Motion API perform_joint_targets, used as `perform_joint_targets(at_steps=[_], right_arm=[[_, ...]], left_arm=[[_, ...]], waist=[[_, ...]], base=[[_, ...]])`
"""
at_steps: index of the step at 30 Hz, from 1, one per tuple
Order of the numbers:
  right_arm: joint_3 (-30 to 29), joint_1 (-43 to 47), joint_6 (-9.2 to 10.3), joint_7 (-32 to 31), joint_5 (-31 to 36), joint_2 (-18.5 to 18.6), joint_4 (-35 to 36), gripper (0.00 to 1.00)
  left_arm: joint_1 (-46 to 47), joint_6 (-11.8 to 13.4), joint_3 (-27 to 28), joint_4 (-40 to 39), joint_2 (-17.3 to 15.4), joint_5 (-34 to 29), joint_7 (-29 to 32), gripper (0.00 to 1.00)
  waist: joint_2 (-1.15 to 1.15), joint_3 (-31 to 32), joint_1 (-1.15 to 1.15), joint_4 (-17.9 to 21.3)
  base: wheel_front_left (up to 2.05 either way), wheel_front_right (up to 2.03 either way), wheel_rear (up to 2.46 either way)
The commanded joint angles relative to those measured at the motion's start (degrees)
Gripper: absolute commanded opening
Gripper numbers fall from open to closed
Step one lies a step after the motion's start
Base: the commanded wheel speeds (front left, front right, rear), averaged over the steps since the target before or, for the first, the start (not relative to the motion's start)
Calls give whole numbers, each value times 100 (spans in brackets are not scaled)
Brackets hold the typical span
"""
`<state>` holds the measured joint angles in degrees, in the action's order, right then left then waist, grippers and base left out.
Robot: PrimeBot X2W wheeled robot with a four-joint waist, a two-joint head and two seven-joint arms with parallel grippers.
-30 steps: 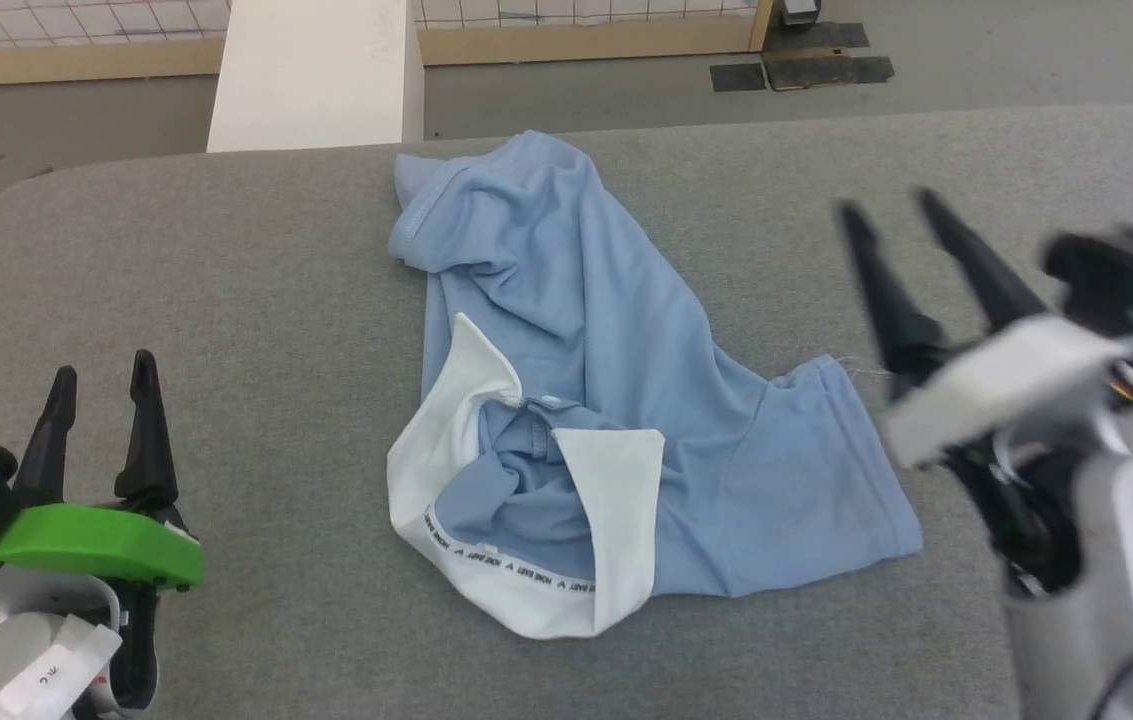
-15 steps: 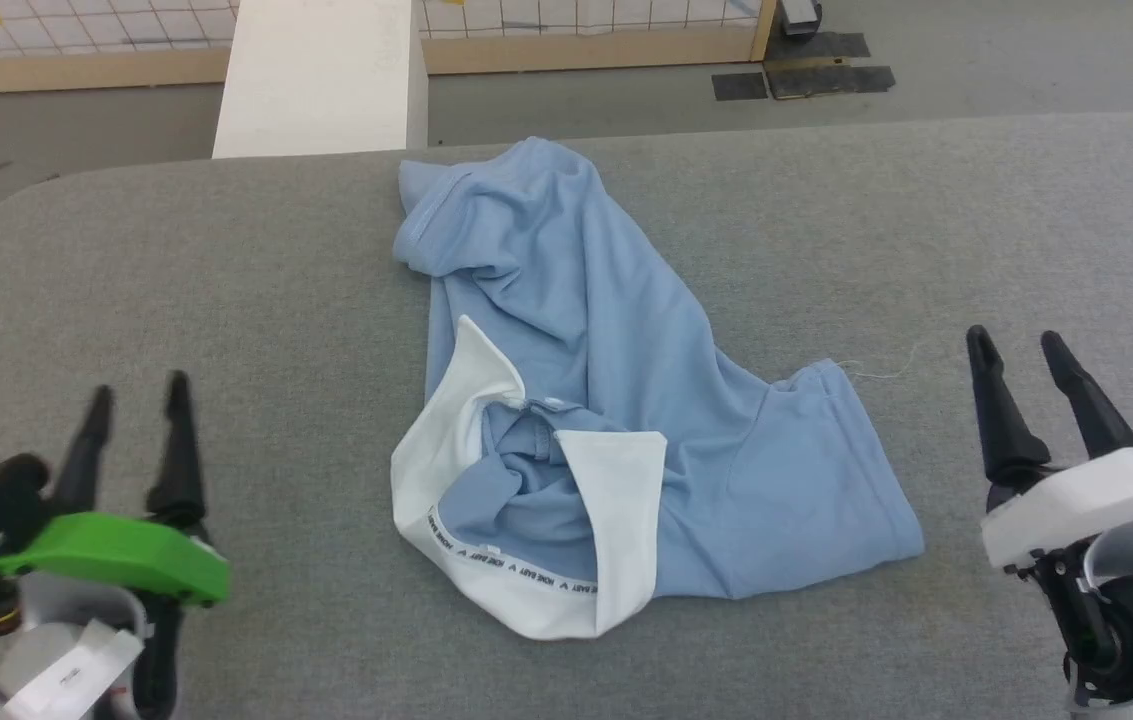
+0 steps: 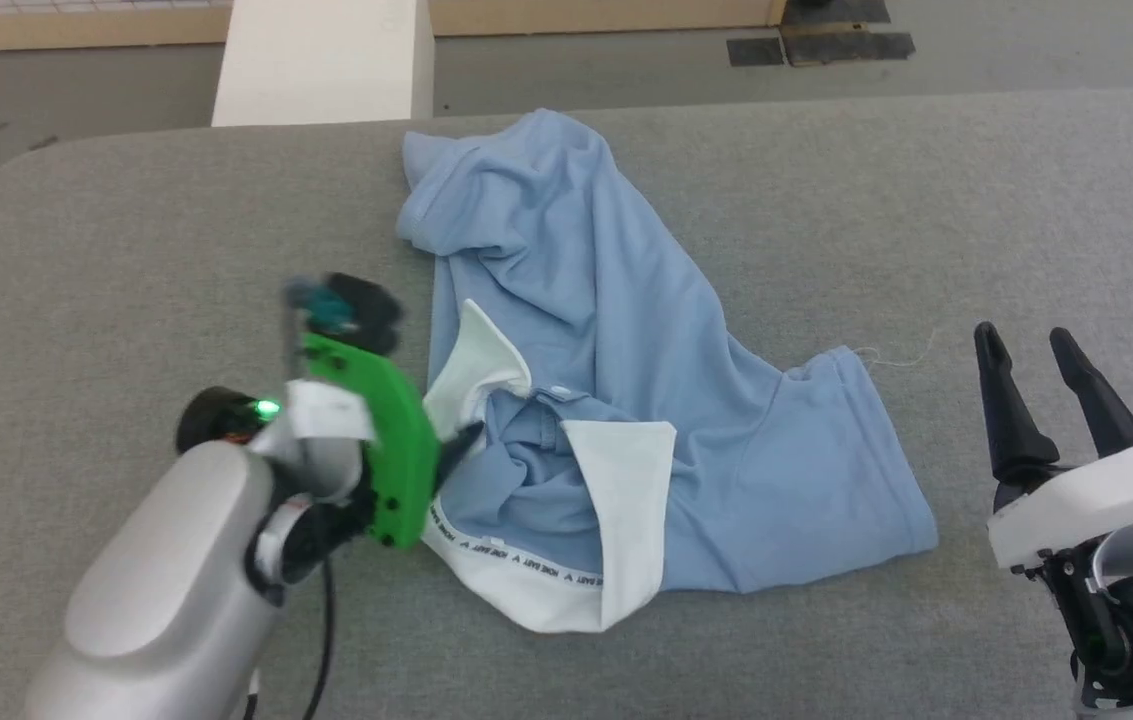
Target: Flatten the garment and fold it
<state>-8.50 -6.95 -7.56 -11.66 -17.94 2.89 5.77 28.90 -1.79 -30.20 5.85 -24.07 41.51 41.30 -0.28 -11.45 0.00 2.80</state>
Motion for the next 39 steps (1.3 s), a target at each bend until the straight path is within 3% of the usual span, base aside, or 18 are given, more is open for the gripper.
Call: perform_joint_targets(at_steps=[1, 7, 13, 14, 15, 16, 19, 24, 29, 34, 39], right_arm=[[38, -9, 8, 22, -7, -2, 20, 100], [140, -47, 8, 139, -73, -2, -65, 100], [165, -33, 8, 252, -111, -2, -151, 100], [168, -39, 8, 266, -115, -2, -173, 100], [170, -46, 8, 277, -118, -2, -188, 100], [172, -54, 8, 285, -117, -2, -200, 100], [167, -77, 8, 292, -100, -2, -229, 100], [181, -130, 8, 276, -86, -2, -280, 100], [199, -145, 8, 234, -66, -2, -329, 100], [309, -211, 8, 205, -72, -2, -366, 100], [333, -254, 8, 216, -64, -2, -389, 100]], left_arm=[[182, -48, -145, 27, -29, -1, 299, 100], [447, -38, -703, 436, -224, -590, 884, 100], [289, -84, -1025, 899, -204, -721, 1057, 100], [250, -75, -1014, 962, -185, -680, 1037, 82], [230, -68, -986, 986, -163, -644, 982, 28], [218, -62, -948, 1006, -138, -605, 909, 0], [239, 24, -687, 989, -81, -441, 602, 0], [284, 433, 348, 682, -45, 24, -421, 0], [25, 866, 1266, 347, -320, 333, -1039, 0], [-792, 1349, 2011, 331, -572, 615, -1374, 0], [-1564, 1357, 2077, 560, -445, 899, -1345, 0]], waist=[[28, -98, 0, 79], [28, -278, 0, 251], [28, -347, 0, 324], [28, -345, 0, 324], [28, -343, 0, 318], [28, -344, 0, 299], [28, -311, 0, 223], [28, -213, 0, 57], [28, -127, 0, -124], [28, -151, 0, -203], [28, -219, 0, -252]], base=[[0, 0, 0], [0, 0, 0], [0, 0, 0], [0, 0, 0], [0, 0, 0], [0, 0, 0], [0, 0, 0], [0, 0, 0], [0, 0, 0], [0, 0, 0], [0, 0, 0]])
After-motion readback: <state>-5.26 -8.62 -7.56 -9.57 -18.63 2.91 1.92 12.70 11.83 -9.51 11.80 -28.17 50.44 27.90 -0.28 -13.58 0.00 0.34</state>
